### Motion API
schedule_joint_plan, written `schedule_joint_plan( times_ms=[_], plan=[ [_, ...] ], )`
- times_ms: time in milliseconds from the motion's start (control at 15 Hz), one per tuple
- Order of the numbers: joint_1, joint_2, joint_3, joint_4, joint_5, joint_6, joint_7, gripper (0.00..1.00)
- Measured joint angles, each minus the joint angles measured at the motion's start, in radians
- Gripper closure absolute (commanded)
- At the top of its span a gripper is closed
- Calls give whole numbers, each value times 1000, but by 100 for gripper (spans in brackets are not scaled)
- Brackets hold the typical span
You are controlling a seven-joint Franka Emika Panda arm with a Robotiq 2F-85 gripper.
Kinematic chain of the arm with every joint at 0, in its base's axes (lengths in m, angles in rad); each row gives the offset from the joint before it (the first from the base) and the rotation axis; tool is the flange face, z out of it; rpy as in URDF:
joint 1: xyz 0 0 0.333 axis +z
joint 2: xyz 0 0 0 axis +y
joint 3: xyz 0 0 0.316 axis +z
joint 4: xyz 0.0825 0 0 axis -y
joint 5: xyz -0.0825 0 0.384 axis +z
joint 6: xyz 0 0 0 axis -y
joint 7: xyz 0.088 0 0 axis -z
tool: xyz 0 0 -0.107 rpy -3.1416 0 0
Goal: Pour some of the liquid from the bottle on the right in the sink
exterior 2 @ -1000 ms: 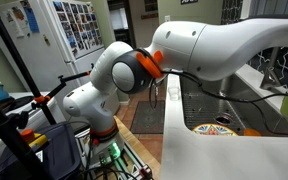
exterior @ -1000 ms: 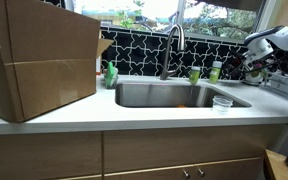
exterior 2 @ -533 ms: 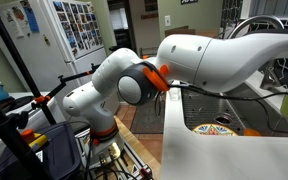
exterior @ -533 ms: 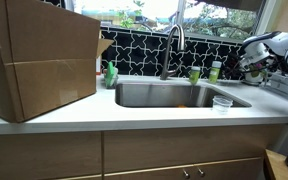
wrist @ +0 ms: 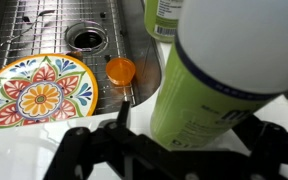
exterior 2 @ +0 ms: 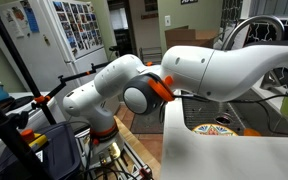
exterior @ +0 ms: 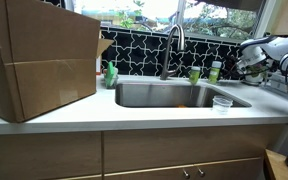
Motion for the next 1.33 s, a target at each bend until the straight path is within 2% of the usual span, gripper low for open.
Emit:
schedule_joint_plan(
  times_ms=[133, 333, 400, 867, 1333],
  plan=[
    [2, 17, 0, 24, 0, -1, 0, 30],
    [3, 38, 0, 56, 0, -7, 0, 54],
    [3, 43, 0, 65, 0, -11, 0, 58],
    [-2, 48, 33, 84, -48, -26, 0, 59],
    [-12, 12, 13, 209, -324, -183, -5, 59]
  ],
)
